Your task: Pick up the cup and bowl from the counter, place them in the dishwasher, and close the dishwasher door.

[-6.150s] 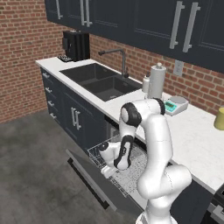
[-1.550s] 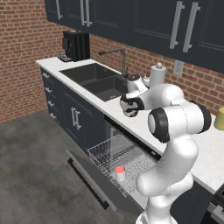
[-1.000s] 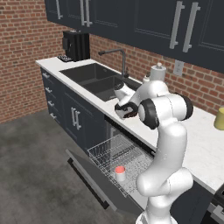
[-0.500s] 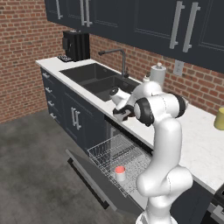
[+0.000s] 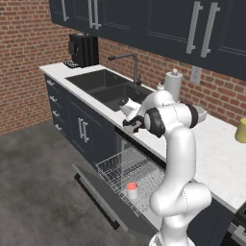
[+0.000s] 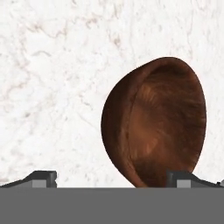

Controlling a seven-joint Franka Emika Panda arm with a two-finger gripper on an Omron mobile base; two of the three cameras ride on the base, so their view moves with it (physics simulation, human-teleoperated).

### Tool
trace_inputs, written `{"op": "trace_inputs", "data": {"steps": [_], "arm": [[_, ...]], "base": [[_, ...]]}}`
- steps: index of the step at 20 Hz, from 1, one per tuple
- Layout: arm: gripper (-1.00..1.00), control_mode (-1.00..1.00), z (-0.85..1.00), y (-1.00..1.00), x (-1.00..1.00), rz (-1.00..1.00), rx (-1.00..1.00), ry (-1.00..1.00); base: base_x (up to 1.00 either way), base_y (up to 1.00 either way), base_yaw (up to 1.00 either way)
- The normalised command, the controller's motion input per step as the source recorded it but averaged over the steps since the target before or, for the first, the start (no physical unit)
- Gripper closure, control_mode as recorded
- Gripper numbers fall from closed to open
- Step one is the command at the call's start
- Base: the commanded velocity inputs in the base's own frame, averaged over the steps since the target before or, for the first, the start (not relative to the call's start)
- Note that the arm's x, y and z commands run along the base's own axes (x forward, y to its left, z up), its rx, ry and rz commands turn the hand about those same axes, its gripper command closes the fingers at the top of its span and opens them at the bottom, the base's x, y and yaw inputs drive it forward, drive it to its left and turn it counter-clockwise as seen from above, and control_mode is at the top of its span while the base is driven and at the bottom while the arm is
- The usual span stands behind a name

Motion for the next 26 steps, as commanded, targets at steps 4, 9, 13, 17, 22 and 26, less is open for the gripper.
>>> {"op": "trace_inputs", "data": {"steps": [4, 9, 13, 17, 22, 26], "arm": [[-1.00, -1.00, -0.15, -0.01, 0.12, 0.00, 0.00, 0.00], [1.00, -1.00, -0.22, 0.00, 0.07, 0.00, 0.00, 0.00], [1.00, -1.00, -0.12, 0.00, 0.08, 0.00, 0.00, 0.00], [1.00, -1.00, -0.12, -0.01, 0.06, 0.00, 0.00, 0.00], [1.00, -1.00, -0.10, 0.00, 0.00, 0.00, 0.00, 0.00], [1.00, -1.00, 0.02, 0.09, -0.33, 0.00, 0.00, -0.03]], "base": [[0.00, 0.00, 0.00], [0.00, 0.00, 0.00], [0.00, 0.00, 0.00], [0.00, 0.00, 0.00], [0.00, 0.00, 0.00], [0.00, 0.00, 0.00]]}}
